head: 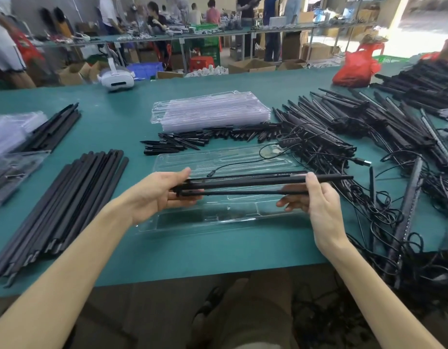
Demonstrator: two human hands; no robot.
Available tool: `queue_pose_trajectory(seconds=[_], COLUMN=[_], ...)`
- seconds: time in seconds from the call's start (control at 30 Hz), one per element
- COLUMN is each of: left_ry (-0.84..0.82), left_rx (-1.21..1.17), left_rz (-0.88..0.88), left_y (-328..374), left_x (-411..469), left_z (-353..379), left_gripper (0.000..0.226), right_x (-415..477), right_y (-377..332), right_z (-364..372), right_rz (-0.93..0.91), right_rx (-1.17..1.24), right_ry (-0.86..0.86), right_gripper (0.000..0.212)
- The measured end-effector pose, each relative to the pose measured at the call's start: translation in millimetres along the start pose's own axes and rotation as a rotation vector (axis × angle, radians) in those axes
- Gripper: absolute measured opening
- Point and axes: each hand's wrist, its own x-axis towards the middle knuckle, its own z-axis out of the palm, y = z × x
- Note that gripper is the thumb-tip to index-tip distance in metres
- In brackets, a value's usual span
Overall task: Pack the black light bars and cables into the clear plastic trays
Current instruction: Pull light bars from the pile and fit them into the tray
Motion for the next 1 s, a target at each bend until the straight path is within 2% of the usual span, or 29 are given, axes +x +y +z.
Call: queue_pose_trajectory(seconds=[0.13,0.27,0.33,0.53,0.63,0.8,0.87,0.93,1.0], left_ry=[-0.090,-0.093,-0.122,-0.144,-0.143,-0.364,-0.427,-0.496,-0.506], left_rx=[0.171,0.638,0.732,0.691,0.701,0.535,0.522,0.556,0.656], left_rz=[0.010,-0.015,-0.008,0.080,0.071,-0.103,-0.155,-0.198,-0.144], left_y=[3,12,15,17,20,26,27,26,25], left_x=[-4,-6,-3,0,0,-4,-4,-2,-2], left_z=[-3,1,7,18,16,17,18,19,21], left_gripper=[0.045,0.056,0.054,0.048,0.052,0.046,0.051,0.061,0.066], right_x=[1,0,0,0,-2,-4,-5,-5,-5], right_y=[1,1,1,0,-1,-2,-3,-2,-2], right_z=[0,0,0,-1,-1,0,0,-1,-1], right_rz=[-0.006,-0.010,-0.009,-0.006,-0.011,-0.034,-0.045,-0.054,-0.057], right_rx=[-0.015,-0.026,-0.035,-0.024,-0.037,-0.062,-0.054,-0.052,-0.054], right_ry=[-0.007,-0.026,-0.027,-0.021,-0.028,-0.042,-0.052,-0.058,-0.046], right_gripper=[0.047,0.046,0.047,0.046,0.043,0.035,0.031,0.031,0.033])
